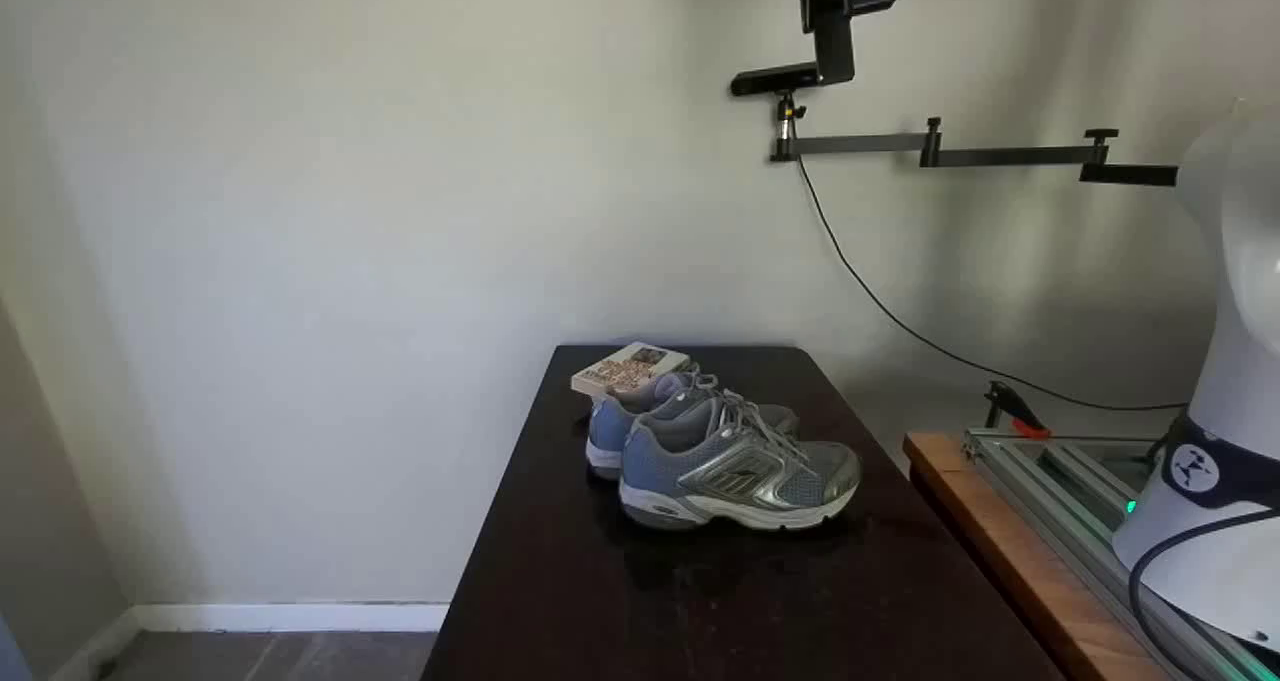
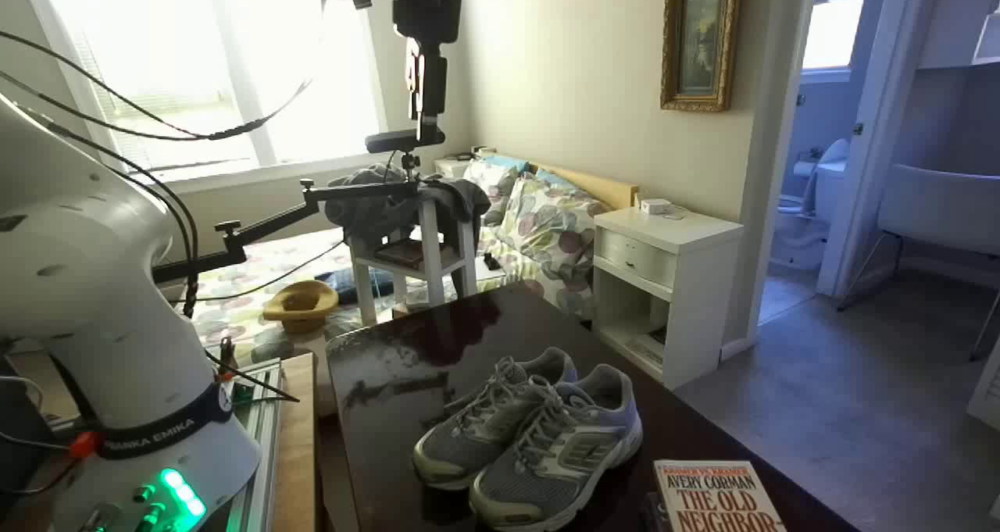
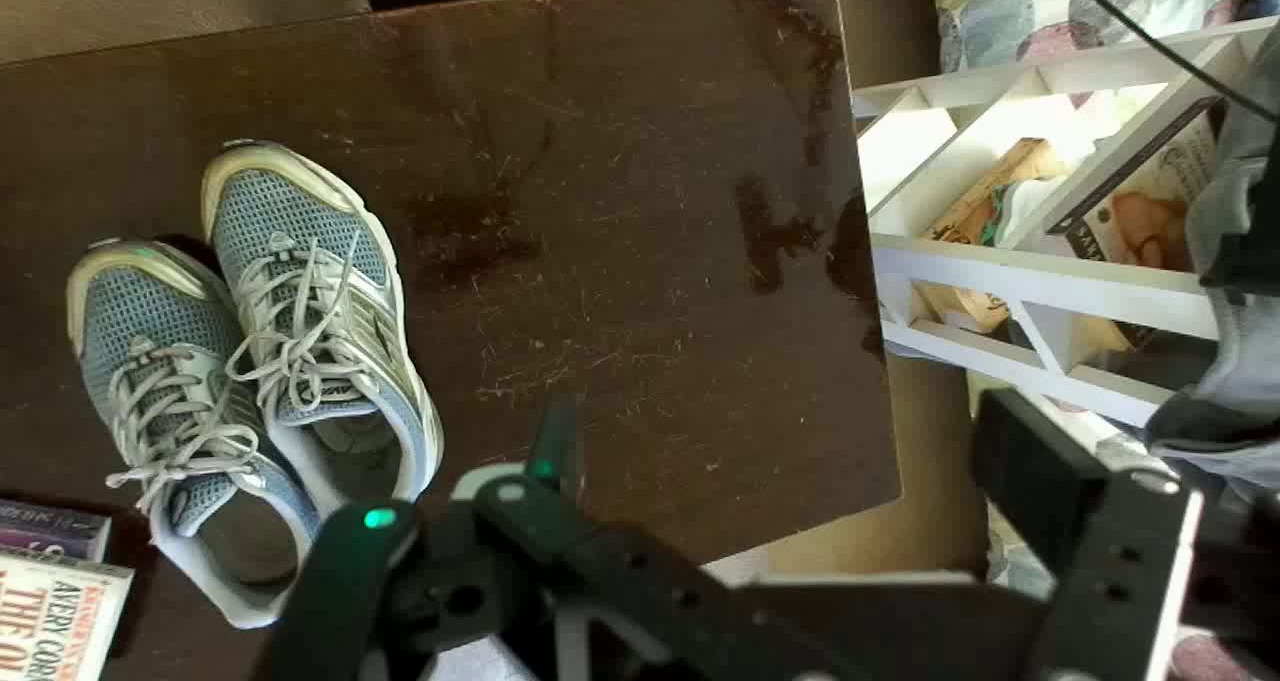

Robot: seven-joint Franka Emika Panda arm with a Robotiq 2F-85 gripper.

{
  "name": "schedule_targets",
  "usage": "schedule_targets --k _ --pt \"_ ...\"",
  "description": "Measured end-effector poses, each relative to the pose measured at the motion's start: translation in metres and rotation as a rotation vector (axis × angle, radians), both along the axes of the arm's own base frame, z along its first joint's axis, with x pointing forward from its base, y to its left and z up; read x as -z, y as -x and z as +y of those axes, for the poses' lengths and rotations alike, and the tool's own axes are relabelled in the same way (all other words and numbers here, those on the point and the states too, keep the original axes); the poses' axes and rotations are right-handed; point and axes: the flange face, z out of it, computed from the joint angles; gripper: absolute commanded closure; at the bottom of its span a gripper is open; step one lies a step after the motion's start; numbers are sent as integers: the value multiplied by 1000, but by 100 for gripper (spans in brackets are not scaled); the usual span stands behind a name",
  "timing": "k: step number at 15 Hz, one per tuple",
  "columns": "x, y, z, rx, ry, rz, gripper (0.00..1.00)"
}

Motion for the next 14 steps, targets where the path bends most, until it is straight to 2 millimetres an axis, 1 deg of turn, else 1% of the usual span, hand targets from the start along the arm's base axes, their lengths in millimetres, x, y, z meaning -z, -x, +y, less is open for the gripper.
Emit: schedule_targets --k 4,6,8,10,12,14 --pt "0 0 -1 2 2 0 0" --pt "5 0 -11 27 56 13 0" --pt "18 -1 -31 54 129 29 0" --pt "37 0 -50 77 178 49 0" --pt "55 0 -62 85 227 49 0" --pt "73 0 -70 85 276 46 0"
